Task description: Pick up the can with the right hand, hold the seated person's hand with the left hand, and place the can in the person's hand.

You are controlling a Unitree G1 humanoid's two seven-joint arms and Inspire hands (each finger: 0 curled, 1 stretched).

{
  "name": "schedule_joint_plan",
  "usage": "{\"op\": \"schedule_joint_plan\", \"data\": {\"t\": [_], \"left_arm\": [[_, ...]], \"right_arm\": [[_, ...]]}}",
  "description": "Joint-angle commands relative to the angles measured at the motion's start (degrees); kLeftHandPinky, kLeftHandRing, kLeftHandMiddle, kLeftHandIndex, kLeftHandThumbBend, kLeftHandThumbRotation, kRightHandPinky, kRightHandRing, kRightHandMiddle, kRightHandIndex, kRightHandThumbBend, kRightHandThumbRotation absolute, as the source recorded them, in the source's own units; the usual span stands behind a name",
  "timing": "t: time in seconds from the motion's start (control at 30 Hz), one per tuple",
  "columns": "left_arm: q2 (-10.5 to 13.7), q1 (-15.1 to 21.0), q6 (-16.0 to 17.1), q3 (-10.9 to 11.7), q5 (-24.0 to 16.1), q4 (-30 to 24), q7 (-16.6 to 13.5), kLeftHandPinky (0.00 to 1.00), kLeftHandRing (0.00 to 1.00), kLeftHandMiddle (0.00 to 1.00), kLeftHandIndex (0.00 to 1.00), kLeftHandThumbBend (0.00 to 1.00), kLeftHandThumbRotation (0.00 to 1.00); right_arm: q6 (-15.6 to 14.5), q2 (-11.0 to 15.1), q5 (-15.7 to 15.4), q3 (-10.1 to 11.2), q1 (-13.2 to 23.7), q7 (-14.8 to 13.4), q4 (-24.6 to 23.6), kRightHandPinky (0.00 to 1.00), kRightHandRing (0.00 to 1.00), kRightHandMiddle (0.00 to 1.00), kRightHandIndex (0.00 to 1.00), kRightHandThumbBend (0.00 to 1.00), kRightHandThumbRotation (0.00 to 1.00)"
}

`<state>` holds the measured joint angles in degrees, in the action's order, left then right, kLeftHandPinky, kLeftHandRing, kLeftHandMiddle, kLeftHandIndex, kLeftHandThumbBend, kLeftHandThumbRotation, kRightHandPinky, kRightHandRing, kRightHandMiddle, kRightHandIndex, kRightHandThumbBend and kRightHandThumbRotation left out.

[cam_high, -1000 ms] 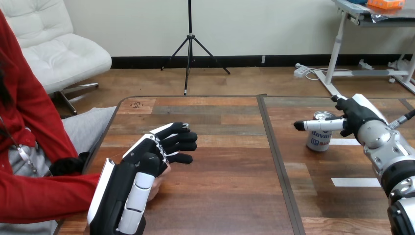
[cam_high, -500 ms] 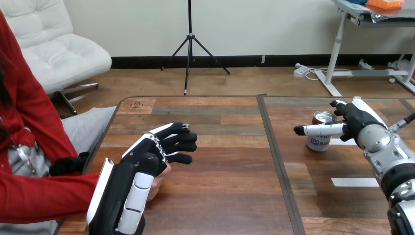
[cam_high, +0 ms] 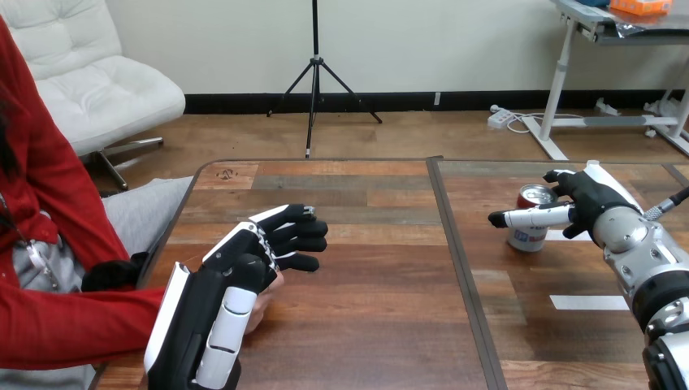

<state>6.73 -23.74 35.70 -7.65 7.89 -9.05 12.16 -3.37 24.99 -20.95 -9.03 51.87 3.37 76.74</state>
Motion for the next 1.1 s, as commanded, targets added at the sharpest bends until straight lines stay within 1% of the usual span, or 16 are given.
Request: {"op": "schedule_joint_plan", "data": {"t": [0.0, 0.07, 0.1, 0.17, 0.3, 0.4, 0.67, 0.97, 1.07], "left_arm": [[-0.7, 1.8, 1.2, 1.0, -0.3, -1.4, -0.3, 0.64, 0.70, 0.71, 0.72, 0.61, 0.97], [-0.7, 1.8, 1.2, 1.0, -0.3, -1.5, -0.3, 0.64, 0.70, 0.71, 0.72, 0.61, 0.97], [-0.6, 1.9, 1.2, 1.0, -0.3, -1.5, -0.2, 0.64, 0.70, 0.71, 0.72, 0.60, 0.97], [-0.6, 1.9, 1.2, 1.0, -0.3, -1.4, -0.2, 0.64, 0.70, 0.71, 0.72, 0.61, 0.97], [-0.3, 2.0, 1.2, 1.1, -0.5, -1.3, -0.1, 0.64, 0.70, 0.71, 0.72, 0.61, 0.97], [-0.6, 1.9, 1.2, 1.2, -0.7, -1.4, -0.4, 0.64, 0.70, 0.71, 0.71, 0.62, 0.97], [-0.5, 2.0, 1.2, 1.0, -0.2, -1.5, -0.1, 0.64, 0.70, 0.71, 0.70, 0.61, 0.97], [-0.5, 2.0, 1.4, 1.2, -0.9, -1.4, -0.3, 0.64, 0.70, 0.71, 0.69, 0.61, 0.97], [-0.6, 2.1, 1.5, 1.2, -1.2, -1.3, -0.5, 0.64, 0.70, 0.70, 0.69, 0.62, 0.98]], "right_arm": [[0.7, -0.8, -0.7, -0.8, 1.2, -1.0, -0.9, 0.70, 0.85, 0.90, 0.92, 1.00, 0.29], [0.5, -0.8, -0.8, -0.9, 1.3, -1.0, -1.0, 0.69, 0.84, 0.89, 0.92, 1.00, 0.28], [0.9, -0.7, -0.9, -1.1, 1.2, -1.0, -1.0, 0.68, 0.84, 0.89, 0.92, 1.00, 0.28], [1.5, -0.6, -1.1, -1.3, 1.1, -1.0, -1.1, 0.70, 0.86, 0.90, 0.91, 1.00, 0.26], [1.1, -0.7, -1.2, -1.2, 1.1, -1.3, -1.0, 0.73, 0.87, 0.90, 0.91, 0.99, 0.24], [1.7, -0.5, -1.6, -1.6, 1.0, -1.2, -1.1, 0.76, 0.89, 0.92, 0.90, 0.99, 0.22], [2.2, -0.4, -1.9, -1.9, 0.9, -1.6, -1.1, 0.77, 0.89, 0.92, 0.89, 0.95, 0.20], [3.1, -0.3, -1.8, -1.8, 0.6, -2.2, -1.2, 0.77, 0.88, 0.91, 0.87, 0.93, 0.16], [3.1, -0.3, -2.1, -2.1, 0.7, -2.3, -1.1, 0.77, 0.88, 0.91, 0.87, 0.92, 0.16]]}}
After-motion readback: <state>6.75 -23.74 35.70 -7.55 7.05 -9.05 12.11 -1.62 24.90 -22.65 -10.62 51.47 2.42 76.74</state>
